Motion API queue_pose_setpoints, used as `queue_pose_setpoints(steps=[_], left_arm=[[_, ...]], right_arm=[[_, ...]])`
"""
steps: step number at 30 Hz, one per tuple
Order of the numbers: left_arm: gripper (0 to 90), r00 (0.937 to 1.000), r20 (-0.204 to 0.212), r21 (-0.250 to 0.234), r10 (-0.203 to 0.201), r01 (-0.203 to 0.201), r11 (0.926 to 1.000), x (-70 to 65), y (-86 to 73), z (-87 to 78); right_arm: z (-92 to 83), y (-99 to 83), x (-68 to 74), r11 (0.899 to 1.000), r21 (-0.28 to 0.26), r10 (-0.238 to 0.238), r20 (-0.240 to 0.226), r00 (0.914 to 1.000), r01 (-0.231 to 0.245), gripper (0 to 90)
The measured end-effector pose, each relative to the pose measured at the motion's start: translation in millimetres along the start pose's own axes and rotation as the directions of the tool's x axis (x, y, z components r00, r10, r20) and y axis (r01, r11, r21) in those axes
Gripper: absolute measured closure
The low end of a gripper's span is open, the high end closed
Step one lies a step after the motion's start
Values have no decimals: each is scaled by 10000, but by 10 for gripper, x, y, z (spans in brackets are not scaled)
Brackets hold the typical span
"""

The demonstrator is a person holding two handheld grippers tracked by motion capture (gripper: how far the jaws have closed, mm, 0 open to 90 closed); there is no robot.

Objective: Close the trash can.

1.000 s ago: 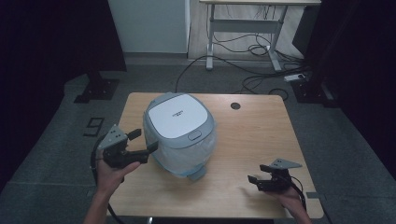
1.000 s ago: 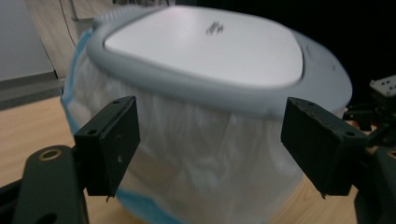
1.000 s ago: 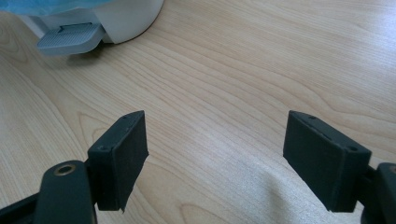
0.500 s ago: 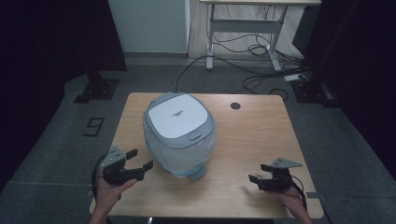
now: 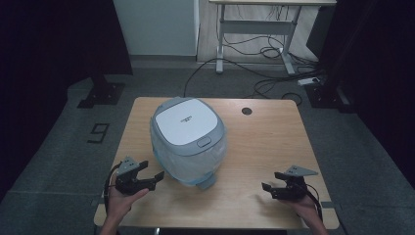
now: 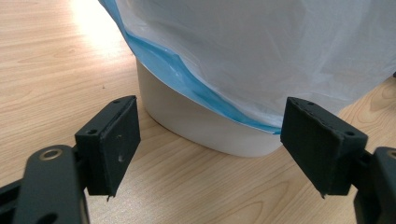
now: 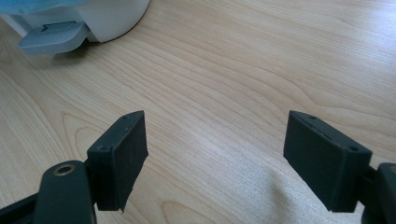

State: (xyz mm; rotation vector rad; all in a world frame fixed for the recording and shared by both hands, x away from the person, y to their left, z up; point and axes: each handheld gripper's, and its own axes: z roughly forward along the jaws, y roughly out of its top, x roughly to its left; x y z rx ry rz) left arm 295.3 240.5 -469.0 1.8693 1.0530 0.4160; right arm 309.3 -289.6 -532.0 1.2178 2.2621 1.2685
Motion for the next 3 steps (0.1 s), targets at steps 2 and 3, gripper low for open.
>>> queue_pose_setpoints(steps=[2,3], left_arm=[[199,10000,-4,31,6,-6,10000,4,-8,10],[199,10000,-20,37,-3,3,10000,6,-15,16]], right_arm=[[1,-1,-3,10000,-9,12,19,10000,-12,208],[3,-3,-4,10000,-8,24,42,10000,-24,208]])
